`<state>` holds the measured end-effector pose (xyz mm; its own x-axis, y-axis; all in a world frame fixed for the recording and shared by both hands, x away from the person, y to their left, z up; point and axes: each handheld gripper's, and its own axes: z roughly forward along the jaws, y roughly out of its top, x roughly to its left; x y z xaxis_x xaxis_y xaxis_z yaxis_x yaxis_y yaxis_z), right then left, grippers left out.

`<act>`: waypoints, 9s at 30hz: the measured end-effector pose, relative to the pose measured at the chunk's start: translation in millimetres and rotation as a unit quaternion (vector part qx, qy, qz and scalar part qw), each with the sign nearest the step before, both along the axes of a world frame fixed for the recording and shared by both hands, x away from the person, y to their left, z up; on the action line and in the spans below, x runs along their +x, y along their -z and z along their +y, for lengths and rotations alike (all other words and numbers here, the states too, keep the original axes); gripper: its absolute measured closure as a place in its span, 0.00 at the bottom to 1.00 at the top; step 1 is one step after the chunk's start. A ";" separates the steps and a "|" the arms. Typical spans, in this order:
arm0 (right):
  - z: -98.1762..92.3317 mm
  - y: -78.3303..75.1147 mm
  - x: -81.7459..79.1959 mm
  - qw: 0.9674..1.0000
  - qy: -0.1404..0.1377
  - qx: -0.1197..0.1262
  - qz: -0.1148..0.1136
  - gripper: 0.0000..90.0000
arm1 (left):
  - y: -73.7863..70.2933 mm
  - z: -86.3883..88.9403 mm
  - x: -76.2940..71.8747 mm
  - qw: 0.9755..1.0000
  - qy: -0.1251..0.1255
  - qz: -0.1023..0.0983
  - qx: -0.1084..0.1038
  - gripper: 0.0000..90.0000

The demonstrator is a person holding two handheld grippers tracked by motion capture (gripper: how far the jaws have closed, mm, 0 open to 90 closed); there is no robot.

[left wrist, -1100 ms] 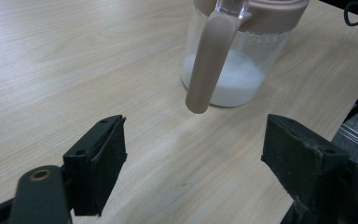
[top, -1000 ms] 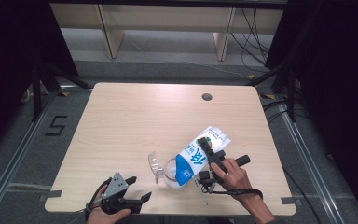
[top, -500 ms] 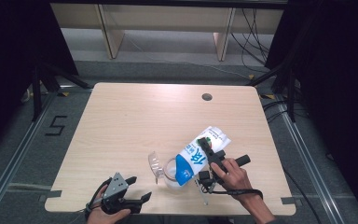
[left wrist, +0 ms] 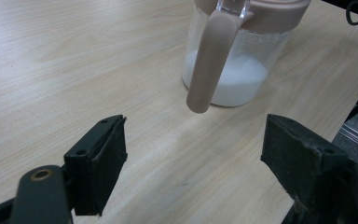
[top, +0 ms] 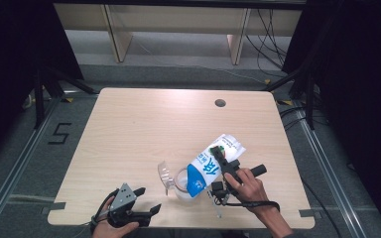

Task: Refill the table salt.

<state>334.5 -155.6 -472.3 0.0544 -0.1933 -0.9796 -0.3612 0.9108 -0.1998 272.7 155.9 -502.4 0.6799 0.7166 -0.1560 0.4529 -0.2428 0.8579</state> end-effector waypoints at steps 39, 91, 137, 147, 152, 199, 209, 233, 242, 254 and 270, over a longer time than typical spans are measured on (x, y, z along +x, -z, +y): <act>1.1 -0.4 0.2 1.000 -0.004 -0.003 -0.001 0.77 | -0.4 0.4 -0.3 1.000 -0.001 -0.001 0.001 0.24; 2.6 -1.0 -0.3 1.000 -0.006 -0.020 -0.007 0.81 | -0.9 0.7 -0.1 1.000 0.001 -0.005 0.005 0.24; 1.8 1.3 0.1 1.000 0.001 -0.014 -0.004 0.83 | -1.2 0.9 -0.1 1.000 0.002 -0.006 0.006 0.24; 1.8 1.2 0.0 1.000 0.003 -0.014 -0.003 0.83 | -1.2 1.0 -0.1 1.000 0.002 -0.006 0.005 0.24; 1.7 0.9 0.1 1.000 0.004 -0.013 -0.003 0.83 | -1.2 1.0 -0.1 1.000 0.002 -0.006 0.006 0.24; 2.4 1.7 2.9 1.000 0.004 -0.025 -0.004 0.84 | -1.3 1.2 0.0 1.000 0.002 -0.006 0.007 0.24; 2.7 4.0 1.8 0.999 0.019 -0.016 0.021 0.84 | -1.2 0.9 -0.5 1.000 -0.002 -0.001 0.003 0.24; -1.5 0.7 4.7 0.995 0.022 0.054 0.087 0.84 | -1.2 1.2 -0.4 1.000 0.002 -0.002 0.003 0.24; -8.9 -1.2 6.9 0.986 0.034 0.106 0.127 0.84 | -1.2 1.3 -0.4 1.000 0.000 -0.002 0.007 0.24; -23.7 -3.9 16.0 0.971 0.047 0.166 0.166 0.85 | -1.2 1.0 -0.2 1.000 0.001 -0.006 0.005 0.24; -43.6 -7.6 29.2 0.938 0.078 0.254 0.225 0.86 | -1.0 0.8 -0.2 1.000 0.001 -0.006 0.005 0.24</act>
